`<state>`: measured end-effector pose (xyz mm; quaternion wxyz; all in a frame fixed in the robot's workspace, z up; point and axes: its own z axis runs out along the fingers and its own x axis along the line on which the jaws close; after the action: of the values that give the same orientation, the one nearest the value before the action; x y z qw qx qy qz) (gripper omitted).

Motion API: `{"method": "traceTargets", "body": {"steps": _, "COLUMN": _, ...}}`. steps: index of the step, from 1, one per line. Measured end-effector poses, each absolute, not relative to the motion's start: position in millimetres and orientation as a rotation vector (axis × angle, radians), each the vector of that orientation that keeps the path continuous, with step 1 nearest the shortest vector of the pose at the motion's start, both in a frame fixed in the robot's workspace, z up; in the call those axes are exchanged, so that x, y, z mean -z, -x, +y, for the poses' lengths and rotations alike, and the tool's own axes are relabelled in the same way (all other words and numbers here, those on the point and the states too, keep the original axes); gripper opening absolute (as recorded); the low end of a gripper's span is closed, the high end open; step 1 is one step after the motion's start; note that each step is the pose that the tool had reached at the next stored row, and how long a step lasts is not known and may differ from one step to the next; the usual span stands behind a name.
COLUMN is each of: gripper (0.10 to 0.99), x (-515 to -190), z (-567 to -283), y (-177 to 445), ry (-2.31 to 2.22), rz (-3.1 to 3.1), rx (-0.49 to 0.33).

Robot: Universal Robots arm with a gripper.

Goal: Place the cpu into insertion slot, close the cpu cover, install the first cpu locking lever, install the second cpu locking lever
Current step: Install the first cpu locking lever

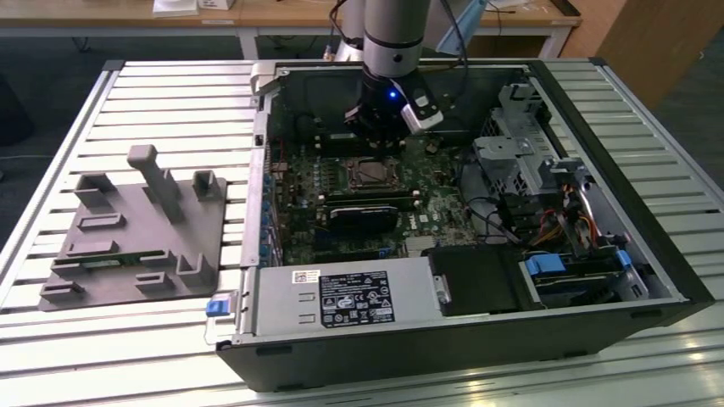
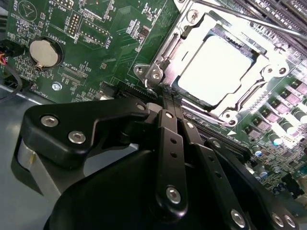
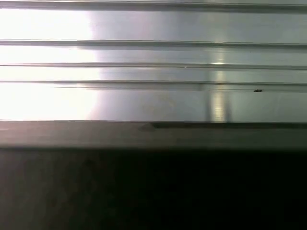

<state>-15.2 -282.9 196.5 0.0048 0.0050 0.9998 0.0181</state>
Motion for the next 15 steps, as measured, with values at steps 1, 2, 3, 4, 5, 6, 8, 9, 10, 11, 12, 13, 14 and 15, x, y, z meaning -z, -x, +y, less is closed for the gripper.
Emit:
{"method": "traceTargets", "body": {"steps": 1, "gripper": 0.106, "x": -197, "z": -283, "y": 15, "ry": -0.015, "rz": 3.131, "rx": -0.058}}
{"method": "traceTargets", "body": {"steps": 2, "gripper": 0.106, "x": -199, "z": -283, "y": 15, "ry": -0.016, "rz": 3.131, "rx": -0.058}}
{"method": "traceTargets", "body": {"steps": 3, "gripper": 0.106, "x": -202, "z": -283, "y": 15, "ry": -0.016, "rz": 3.131, "rx": -0.057}}
{"method": "traceTargets", "body": {"steps": 4, "gripper": 0.106, "x": -206, "z": -283, "y": 15, "ry": -0.016, "rz": 3.132, "rx": -0.056}}
{"method": "traceTargets", "body": {"steps": 5, "gripper": 0.106, "x": -209, "z": -283, "y": 15, "ry": -0.016, "rz": 3.131, "rx": -0.057}}
{"method": "traceTargets", "body": {"steps": 6, "gripper": 0.106, "x": -213, "z": -283, "y": 15, "ry": -0.016, "rz": 3.132, "rx": -0.057}}
{"method": "traceTargets", "body": {"steps": 8, "gripper": 0.106, "x": -216, "z": -283, "y": 15, "ry": -0.016, "rz": 3.132, "rx": -0.056}}
{"method": "traceTargets", "body": {"steps": 9, "gripper": 0.106, "x": -216, "z": -283, "y": 15, "ry": -0.016, "rz": 3.132, "rx": -0.057}}
{"method": "traceTargets", "body": {"steps": 10, "gripper": 0.106, "x": -216, "z": -283, "y": 15, "ry": -0.016, "rz": 3.132, "rx": -0.056}}
{"method": "traceTargets", "body": {"steps": 11, "gripper": 0.106, "x": -216, "z": -283, "y": 15, "ry": -0.016, "rz": 3.132, "rx": -0.056}}
{"method": "traceTargets", "body": {"steps": 12, "gripper": 0.106, "x": -216, "z": -284, "y": 15, "ry": -0.016, "rz": 3.132, "rx": -0.055}}
{"method": "traceTargets", "body": {"steps": 13, "gripper": 0.106, "x": -216, "z": -285, "y": 15, "ry": -0.016, "rz": 3.132, "rx": -0.055}}
{"method": "traceTargets", "body": {"steps": 14, "gripper": 0.106, "x": -216, "z": -285, "y": 15, "ry": -0.016, "rz": 3.132, "rx": -0.055}}
{"method": "traceTargets", "body": {"steps": 15, "gripper": 0.106, "x": -216, "z": -285, "y": 15, "ry": -0.016, "rz": 3.132, "rx": -0.055}}
